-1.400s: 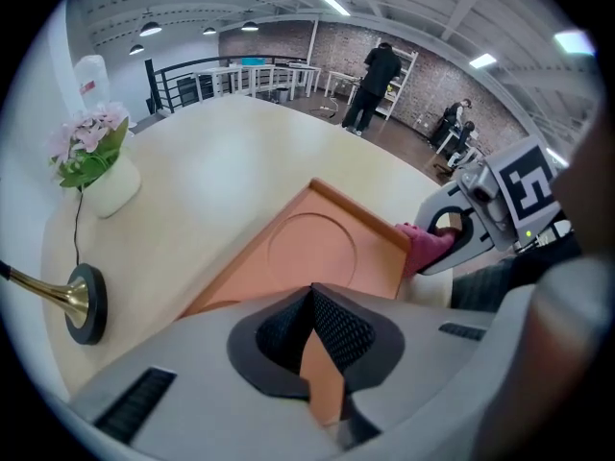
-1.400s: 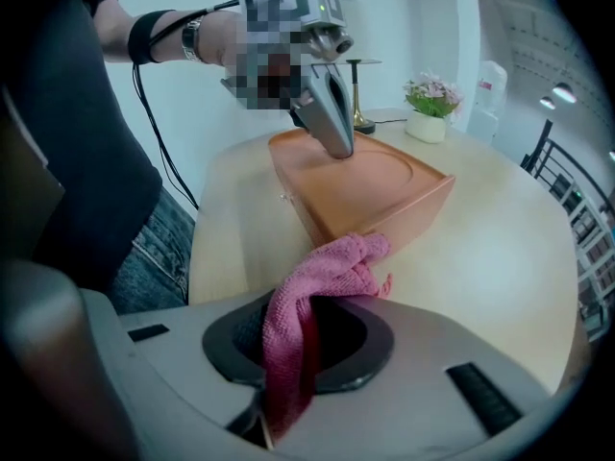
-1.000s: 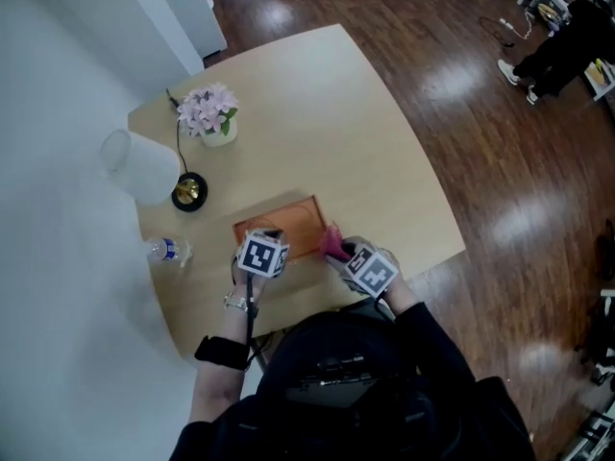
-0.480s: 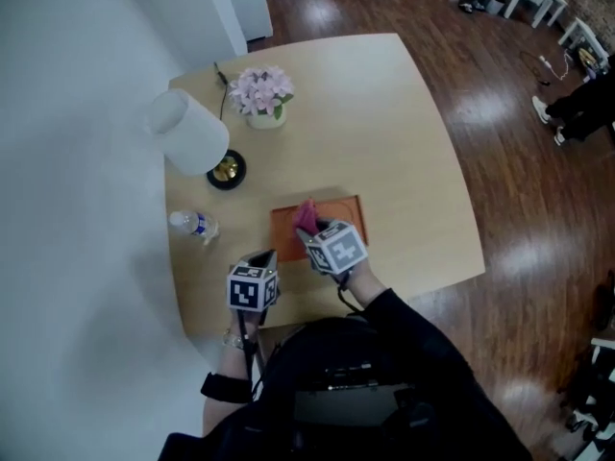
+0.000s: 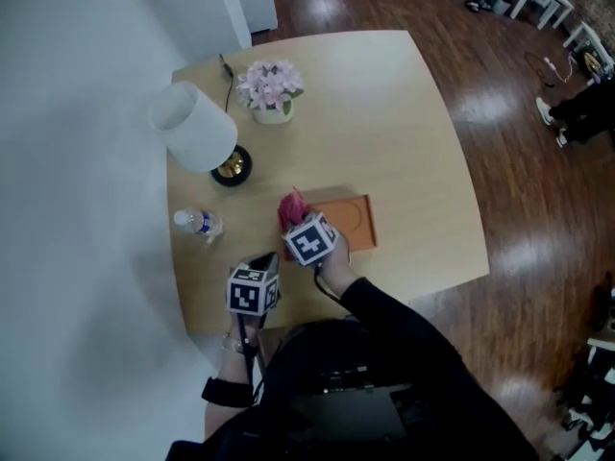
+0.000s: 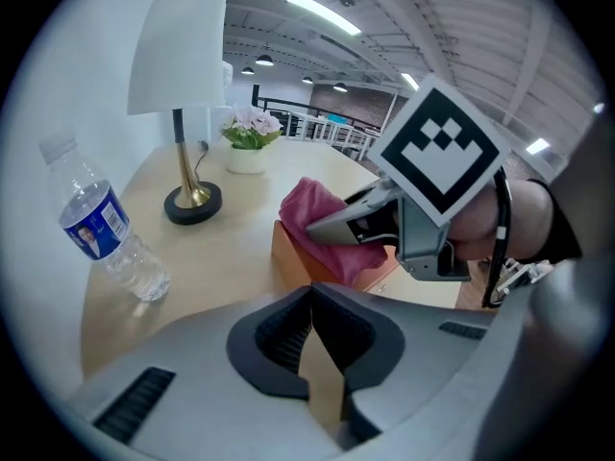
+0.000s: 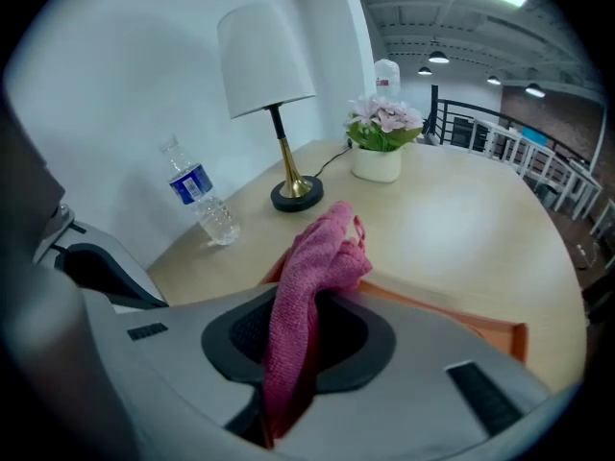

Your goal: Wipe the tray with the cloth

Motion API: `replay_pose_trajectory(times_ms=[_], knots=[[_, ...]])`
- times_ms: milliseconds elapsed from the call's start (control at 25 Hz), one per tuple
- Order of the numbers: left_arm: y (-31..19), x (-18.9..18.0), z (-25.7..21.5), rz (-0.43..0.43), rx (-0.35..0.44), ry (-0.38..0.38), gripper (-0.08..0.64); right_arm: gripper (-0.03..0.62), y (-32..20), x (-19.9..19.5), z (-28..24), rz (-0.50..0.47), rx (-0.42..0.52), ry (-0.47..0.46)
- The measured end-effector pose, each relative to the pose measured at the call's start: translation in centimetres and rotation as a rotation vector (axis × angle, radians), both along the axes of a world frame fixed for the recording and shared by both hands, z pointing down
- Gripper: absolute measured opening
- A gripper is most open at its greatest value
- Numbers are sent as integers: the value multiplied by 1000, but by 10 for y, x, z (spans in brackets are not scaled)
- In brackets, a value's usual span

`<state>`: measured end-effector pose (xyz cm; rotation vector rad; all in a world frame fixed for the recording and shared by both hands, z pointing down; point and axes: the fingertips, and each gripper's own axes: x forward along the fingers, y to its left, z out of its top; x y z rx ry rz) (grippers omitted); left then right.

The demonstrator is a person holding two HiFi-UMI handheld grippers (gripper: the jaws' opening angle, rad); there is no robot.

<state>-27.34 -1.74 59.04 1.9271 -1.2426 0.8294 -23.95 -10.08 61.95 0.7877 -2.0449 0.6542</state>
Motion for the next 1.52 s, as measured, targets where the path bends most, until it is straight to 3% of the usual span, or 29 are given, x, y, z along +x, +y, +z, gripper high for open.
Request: replay_pose_trajectory(times_ms=[440, 600, 760, 960, 1120, 1280, 1520], knots=[[-16, 20, 12, 68, -8, 11, 5, 75, -23, 149, 1, 222, 4, 136], [-16, 26, 15, 86, -11, 13, 5, 75, -20, 175, -3, 264, -13, 131], [-14, 22, 11, 57, -2, 21, 5, 74, -11, 157, -27, 253, 12, 57], [-5, 3, 5, 8, 11, 12, 5, 74, 35, 55, -48, 78, 27, -94], [9, -15, 1, -30, 8, -6, 5, 75, 62, 2, -25, -35, 5, -67], [19, -21, 0, -42, 0, -14, 5, 75, 66, 6, 0, -51, -31, 0], [22, -8, 5, -7, -9, -13, 5, 75, 49, 60, 3, 33, -1, 70]])
